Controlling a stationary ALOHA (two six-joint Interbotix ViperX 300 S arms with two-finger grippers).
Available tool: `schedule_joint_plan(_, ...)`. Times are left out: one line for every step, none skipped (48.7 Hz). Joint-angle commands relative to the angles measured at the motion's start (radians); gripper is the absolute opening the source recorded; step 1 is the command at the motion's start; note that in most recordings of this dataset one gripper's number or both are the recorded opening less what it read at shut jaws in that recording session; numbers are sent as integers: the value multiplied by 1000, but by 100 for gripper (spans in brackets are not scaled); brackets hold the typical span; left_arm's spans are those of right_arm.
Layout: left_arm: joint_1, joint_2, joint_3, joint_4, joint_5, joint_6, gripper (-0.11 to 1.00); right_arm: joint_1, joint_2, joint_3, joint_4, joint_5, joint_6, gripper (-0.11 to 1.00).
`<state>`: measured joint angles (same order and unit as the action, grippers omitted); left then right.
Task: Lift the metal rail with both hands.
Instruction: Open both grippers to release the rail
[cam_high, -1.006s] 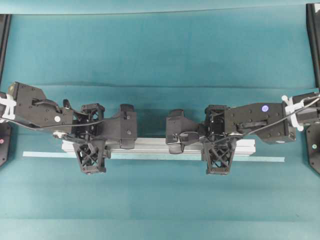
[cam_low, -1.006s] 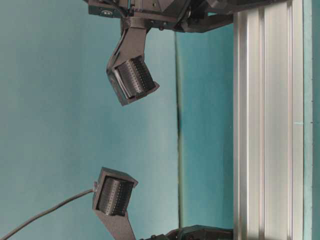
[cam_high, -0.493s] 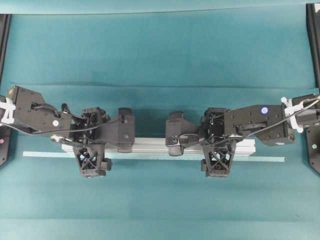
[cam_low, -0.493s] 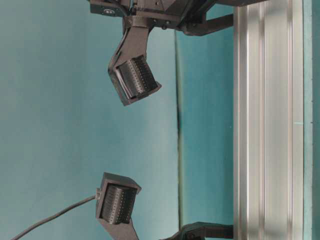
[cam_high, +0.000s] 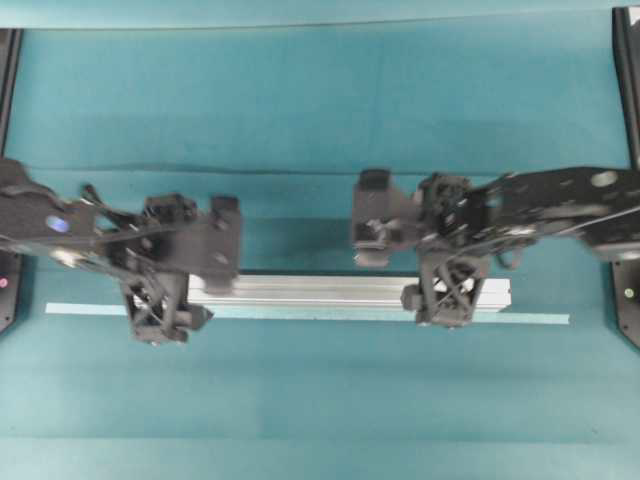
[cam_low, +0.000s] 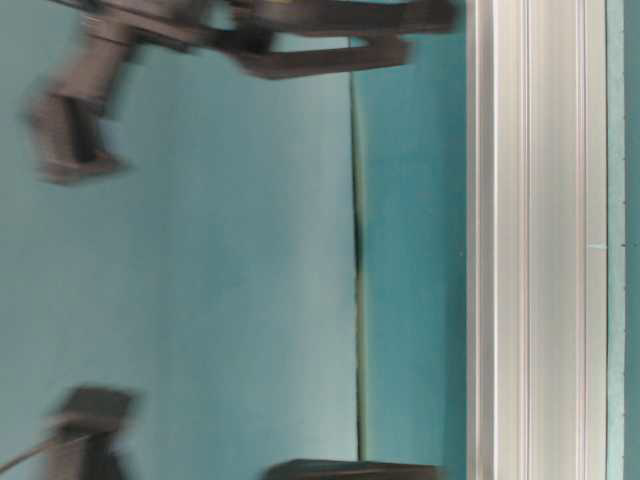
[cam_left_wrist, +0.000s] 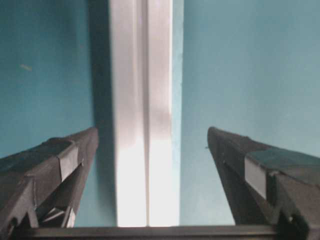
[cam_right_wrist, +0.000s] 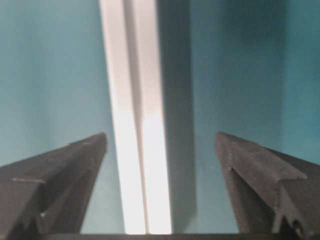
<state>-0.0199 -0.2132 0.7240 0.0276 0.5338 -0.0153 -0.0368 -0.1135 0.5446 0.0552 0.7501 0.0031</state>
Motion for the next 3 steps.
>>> schedule_joint_plan(-5,-83,-20,2,-15,12,98,-5,-64,-15,-3,-12,11,98)
schedule_joint_plan(-5,-97,-20,0,-20,15,98,-6,-77,-15,-2,-17,11,98)
schedule_joint_plan(-5,-112,-20,2,-23,20,98,-8,-89,-15,-2,-21,11,98)
